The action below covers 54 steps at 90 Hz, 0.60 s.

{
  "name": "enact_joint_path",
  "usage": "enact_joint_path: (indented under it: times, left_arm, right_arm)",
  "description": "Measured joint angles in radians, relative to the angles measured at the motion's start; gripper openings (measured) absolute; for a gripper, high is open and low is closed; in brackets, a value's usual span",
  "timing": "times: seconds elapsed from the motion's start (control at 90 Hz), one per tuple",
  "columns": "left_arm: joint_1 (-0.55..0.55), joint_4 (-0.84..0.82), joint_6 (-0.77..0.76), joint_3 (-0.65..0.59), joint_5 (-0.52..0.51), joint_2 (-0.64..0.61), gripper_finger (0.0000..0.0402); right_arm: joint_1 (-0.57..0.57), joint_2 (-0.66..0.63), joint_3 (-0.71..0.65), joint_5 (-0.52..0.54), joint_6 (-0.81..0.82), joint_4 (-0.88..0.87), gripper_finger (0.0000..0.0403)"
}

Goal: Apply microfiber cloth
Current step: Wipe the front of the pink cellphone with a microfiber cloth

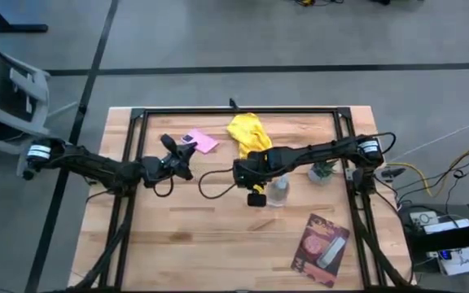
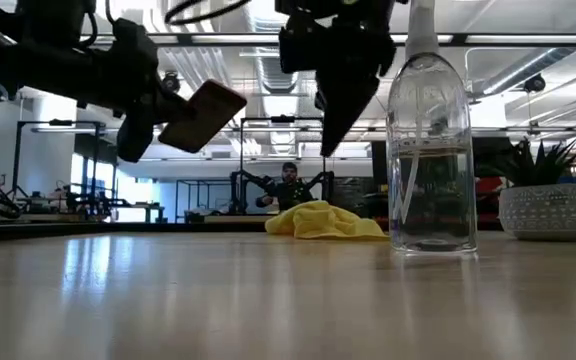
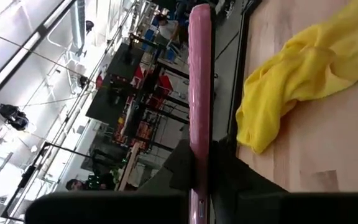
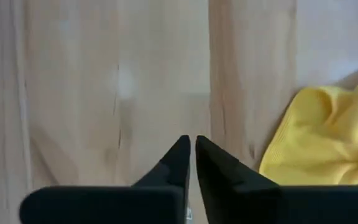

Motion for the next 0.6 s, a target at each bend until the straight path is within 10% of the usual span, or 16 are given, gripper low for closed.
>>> enact_joint_path:
  times: [0.433, 0.6]
  left_arm:
    - [0.000, 0.000, -0.002, 0.000, 0.000, 0.000, 0.0009]
    - [0.000, 0.001, -0.003, 0.000, 0.000, 0.000, 0.0009]
  right_arm:
    - [0.014, -0.001, -0.155, -0.004, 0.124, -0.078, 0.0003]
    - [0.008, 0.000, -0.171, 0.157, 0.119, -0.038, 0.0001]
